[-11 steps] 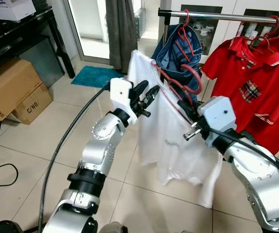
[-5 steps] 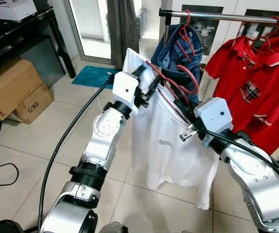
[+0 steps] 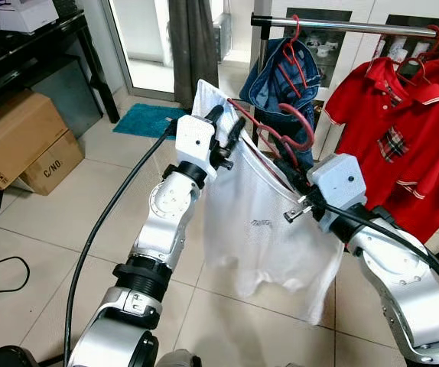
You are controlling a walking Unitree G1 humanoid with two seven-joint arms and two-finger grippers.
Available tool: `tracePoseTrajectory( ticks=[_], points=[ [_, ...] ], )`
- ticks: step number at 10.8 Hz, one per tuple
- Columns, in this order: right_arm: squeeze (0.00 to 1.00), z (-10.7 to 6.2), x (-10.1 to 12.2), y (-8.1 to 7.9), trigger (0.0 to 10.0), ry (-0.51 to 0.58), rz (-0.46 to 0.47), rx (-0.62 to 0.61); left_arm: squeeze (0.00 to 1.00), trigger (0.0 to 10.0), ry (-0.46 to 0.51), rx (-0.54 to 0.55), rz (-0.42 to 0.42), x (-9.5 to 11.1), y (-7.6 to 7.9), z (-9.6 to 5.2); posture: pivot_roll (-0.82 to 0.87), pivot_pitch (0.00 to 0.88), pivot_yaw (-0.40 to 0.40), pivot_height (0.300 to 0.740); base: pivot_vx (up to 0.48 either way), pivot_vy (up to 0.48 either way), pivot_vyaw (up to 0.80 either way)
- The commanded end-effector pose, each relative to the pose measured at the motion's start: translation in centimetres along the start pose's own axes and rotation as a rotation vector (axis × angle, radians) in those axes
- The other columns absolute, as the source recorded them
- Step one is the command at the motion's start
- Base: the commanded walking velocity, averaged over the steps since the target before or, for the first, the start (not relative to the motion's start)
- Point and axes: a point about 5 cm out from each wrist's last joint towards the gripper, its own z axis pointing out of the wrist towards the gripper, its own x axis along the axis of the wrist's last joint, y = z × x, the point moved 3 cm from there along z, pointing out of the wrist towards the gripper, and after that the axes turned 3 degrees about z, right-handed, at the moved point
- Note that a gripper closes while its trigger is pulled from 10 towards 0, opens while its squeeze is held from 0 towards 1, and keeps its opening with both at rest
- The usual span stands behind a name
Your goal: Hang hanger
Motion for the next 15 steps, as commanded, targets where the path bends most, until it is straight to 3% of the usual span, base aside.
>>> tracePoseTrajectory(
  ticks=[1, 3, 5, 7, 11, 12, 13, 15],
  points=[
    [0.00, -0.1, 0.7, 0.4, 0.0, 0.045, -0.002, -0.009, 0.00, 0.0, -0.001, 0.020, 0.000, 0.2, -0.6, 0.3, -0.02, 0.004, 0.059, 0.740, 0.000, 0.000, 0.00],
    [0.00, -0.2, 0.6, 0.5, 0.0, 0.046, 0.001, -0.004, 0.00, 0.0, -0.018, 0.051, -0.007, 0.0, -0.9, 0.3, -0.02, 0.001, 0.060, 0.740, 0.000, 0.000, 0.00],
    [0.00, -0.3, 0.4, 0.6, 0.0, 0.041, 0.003, -0.003, 0.00, 0.0, 0.006, 0.002, 0.000, 0.2, -0.1, 0.2, -0.02, 0.000, 0.060, 0.740, 0.000, 0.000, 0.00],
    [0.00, -0.3, 0.3, 0.6, 0.0, 0.038, 0.002, 0.001, 0.00, 0.0, 0.034, -0.054, 0.070, 0.4, 0.7, -0.2, -0.02, 0.000, 0.060, 0.740, 0.000, 0.000, 0.00],
    [0.00, -0.4, 0.0, 0.8, 0.0, 0.031, -0.002, 0.002, 0.00, 0.0, 0.067, 0.011, 0.137, 1.0, -0.3, -0.9, -0.03, 0.000, 0.060, 0.740, 0.000, 0.000, 0.00],
    [0.00, -0.5, 0.0, 0.9, 0.0, 0.030, -0.002, 0.002, 0.00, 6.6, 0.048, 0.042, 0.152, 0.8, -0.7, -1.2, -0.03, 0.000, 0.059, 0.740, 0.000, 0.000, 0.00],
    [0.00, -0.5, -0.1, 1.0, 0.0, 0.027, -0.004, 0.002, 1.00, 10.0, 0.041, 0.055, 0.098, 0.8, -1.0, -1.7, -0.02, 0.000, 0.056, 0.740, 0.000, 0.000, 0.00],
    [0.00, -0.4, -0.1, 1.2, 0.0, 0.027, -0.008, 0.001, 1.00, 10.0, 0.057, 0.034, 0.049, 1.1, -0.9, -2.5, -0.02, 0.000, 0.052, 0.740, 0.000, 0.000, 0.00]
  ],
)
